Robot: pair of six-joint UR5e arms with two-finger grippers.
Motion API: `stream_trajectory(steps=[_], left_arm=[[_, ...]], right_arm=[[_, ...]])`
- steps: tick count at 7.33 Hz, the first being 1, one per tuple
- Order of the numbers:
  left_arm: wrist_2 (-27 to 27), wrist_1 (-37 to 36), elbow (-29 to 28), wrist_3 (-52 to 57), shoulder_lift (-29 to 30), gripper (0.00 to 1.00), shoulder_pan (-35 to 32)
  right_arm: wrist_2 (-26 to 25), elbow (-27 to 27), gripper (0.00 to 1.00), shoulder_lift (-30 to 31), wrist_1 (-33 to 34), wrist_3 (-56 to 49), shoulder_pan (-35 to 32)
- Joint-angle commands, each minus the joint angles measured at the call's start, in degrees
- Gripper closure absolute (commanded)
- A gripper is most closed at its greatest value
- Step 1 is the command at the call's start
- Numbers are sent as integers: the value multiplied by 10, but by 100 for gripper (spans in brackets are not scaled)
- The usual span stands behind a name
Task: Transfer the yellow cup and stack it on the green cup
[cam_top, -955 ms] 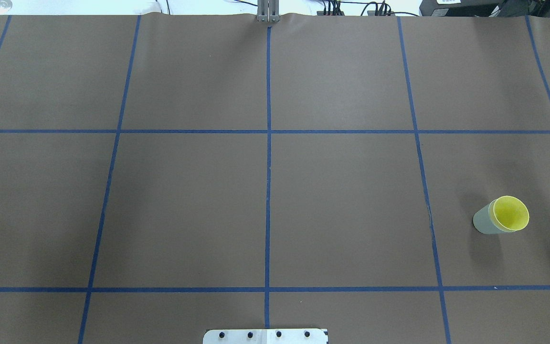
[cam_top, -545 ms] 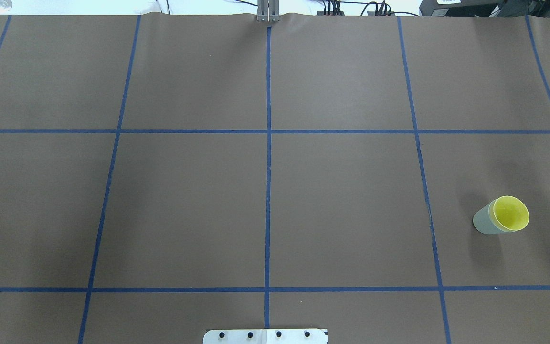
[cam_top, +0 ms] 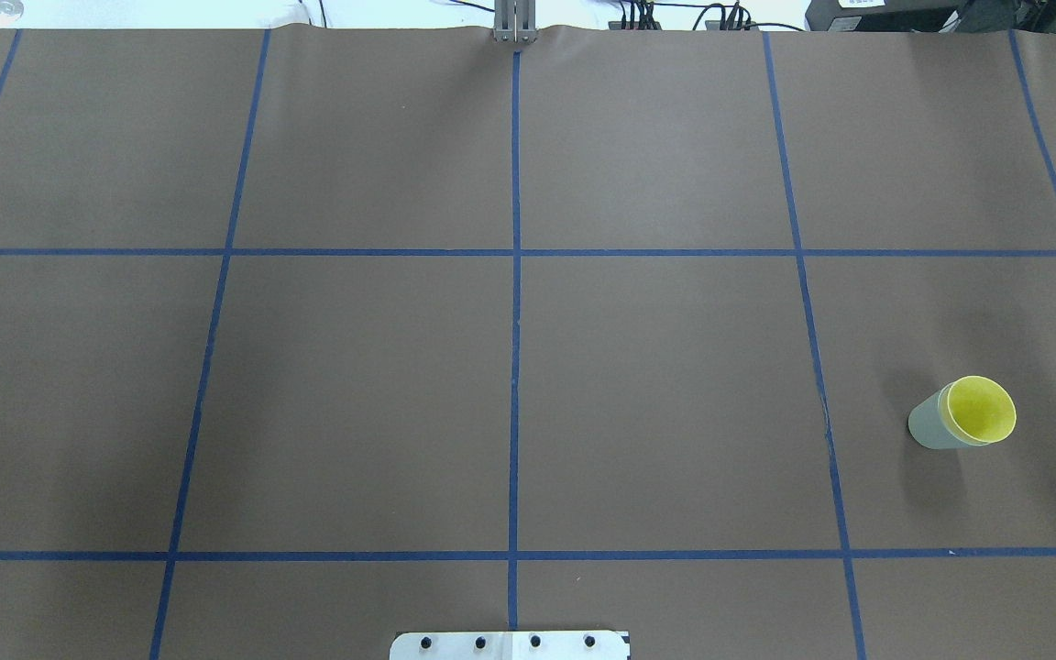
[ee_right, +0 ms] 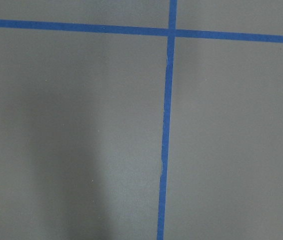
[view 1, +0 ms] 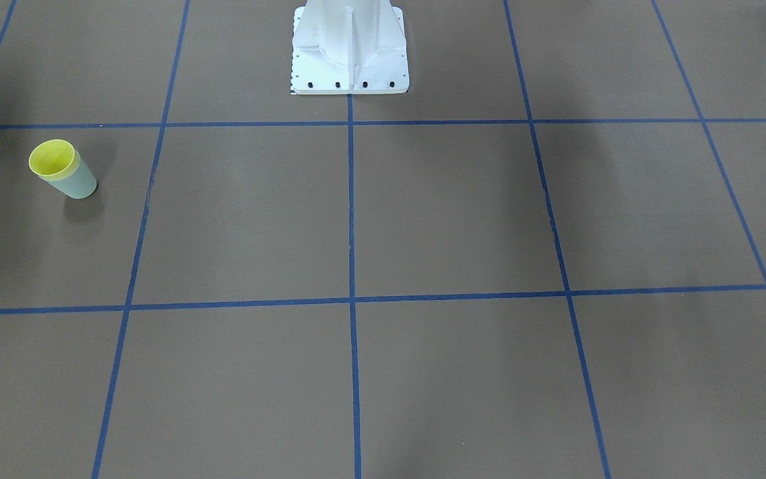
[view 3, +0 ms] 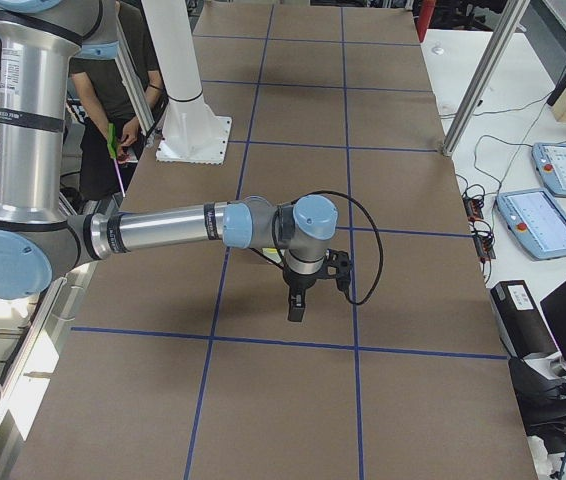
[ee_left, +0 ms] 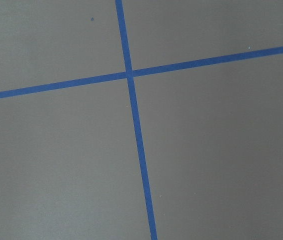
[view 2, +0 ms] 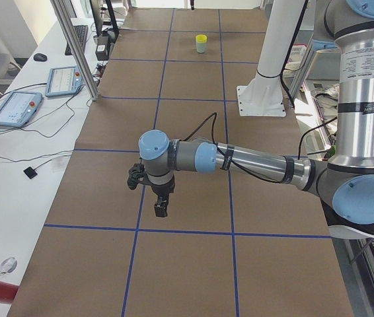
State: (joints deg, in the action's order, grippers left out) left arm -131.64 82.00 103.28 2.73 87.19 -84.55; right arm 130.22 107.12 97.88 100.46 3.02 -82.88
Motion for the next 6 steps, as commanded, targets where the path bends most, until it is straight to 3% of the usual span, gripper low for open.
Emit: stream_trajectory(steps=[1,6], left_arm=[[1,0,-2,-2,0,0,-1],[1,0,2,-3,1,0,-1]], right_arm=[[0,0,0,-1,0,1,0],[3,-2,0,-2,0,1,0]])
